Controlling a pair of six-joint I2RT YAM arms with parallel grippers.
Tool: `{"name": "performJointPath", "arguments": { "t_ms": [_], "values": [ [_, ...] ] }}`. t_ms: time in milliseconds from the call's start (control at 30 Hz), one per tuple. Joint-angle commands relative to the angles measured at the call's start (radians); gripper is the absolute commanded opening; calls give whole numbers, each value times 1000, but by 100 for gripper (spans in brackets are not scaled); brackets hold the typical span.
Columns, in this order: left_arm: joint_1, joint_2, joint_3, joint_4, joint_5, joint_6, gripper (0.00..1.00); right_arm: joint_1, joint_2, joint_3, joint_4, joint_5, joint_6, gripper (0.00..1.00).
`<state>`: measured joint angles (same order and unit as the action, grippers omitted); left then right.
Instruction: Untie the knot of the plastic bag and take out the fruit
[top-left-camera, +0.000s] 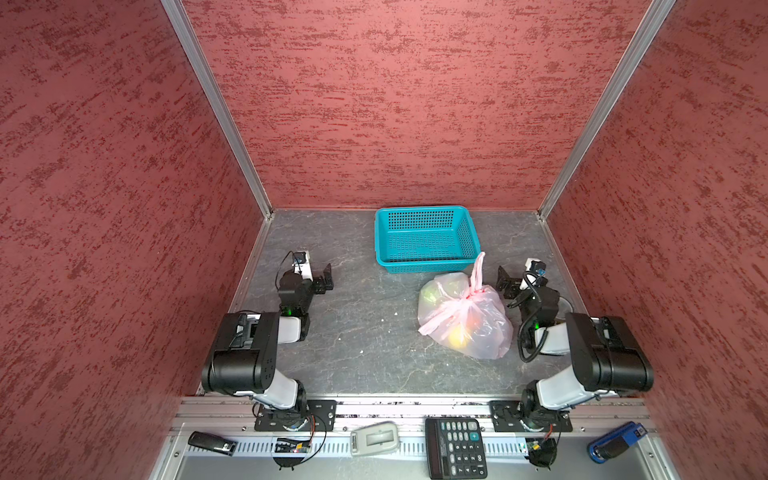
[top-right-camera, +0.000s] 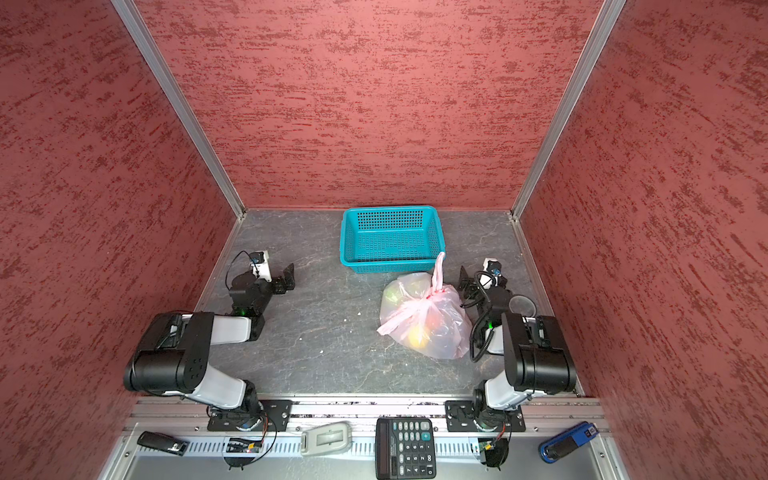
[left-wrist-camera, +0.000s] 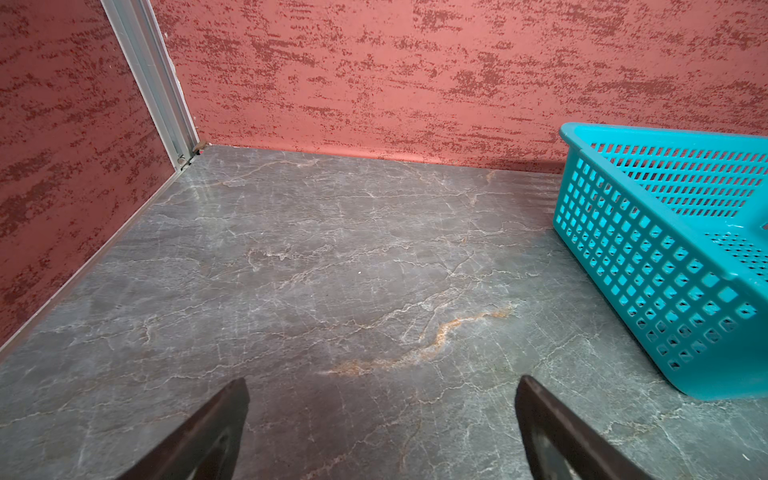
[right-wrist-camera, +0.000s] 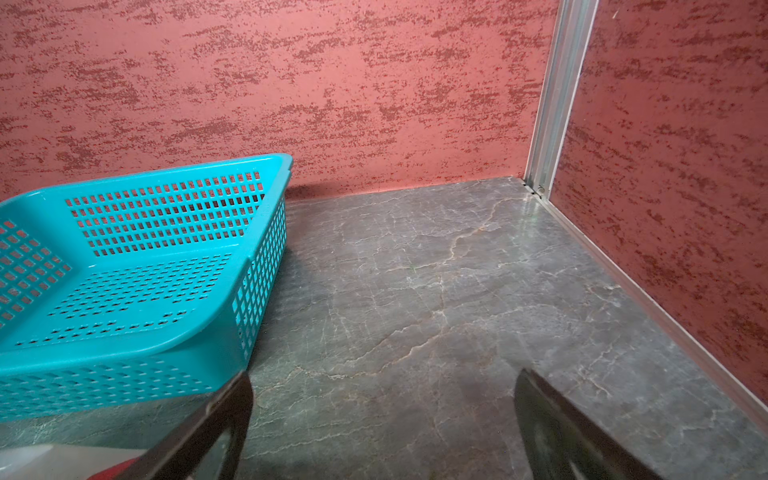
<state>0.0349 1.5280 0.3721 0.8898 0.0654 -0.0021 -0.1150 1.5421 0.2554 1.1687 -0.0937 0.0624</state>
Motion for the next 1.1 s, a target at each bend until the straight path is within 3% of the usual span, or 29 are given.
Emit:
{"name": "performJointPath", "arguments": {
  "t_ms": [0,500,567,633,833,1067],
  "values": [
    [2,7,11,-3,-1,13,100,2,7,22,-1,-11,-10,99],
    [-2,6,10,-2,-5,14,100,2,4,20,-2,-11,-12,99],
    [-12,-12,18,-38,-63,6,100,3,-13,32,-31,-33,-21,99],
    [-11,-63,76,-169,-90,-5,100,11,-77,76,-152,-16,-28,99],
    [-35,-177,198,-499,-24,8,100,56,-241,313,-659,67,9,99],
    [-115,-186,318,-687,12,-94,100,165,-69,696,-1067,78,36,99]
  ]
}}
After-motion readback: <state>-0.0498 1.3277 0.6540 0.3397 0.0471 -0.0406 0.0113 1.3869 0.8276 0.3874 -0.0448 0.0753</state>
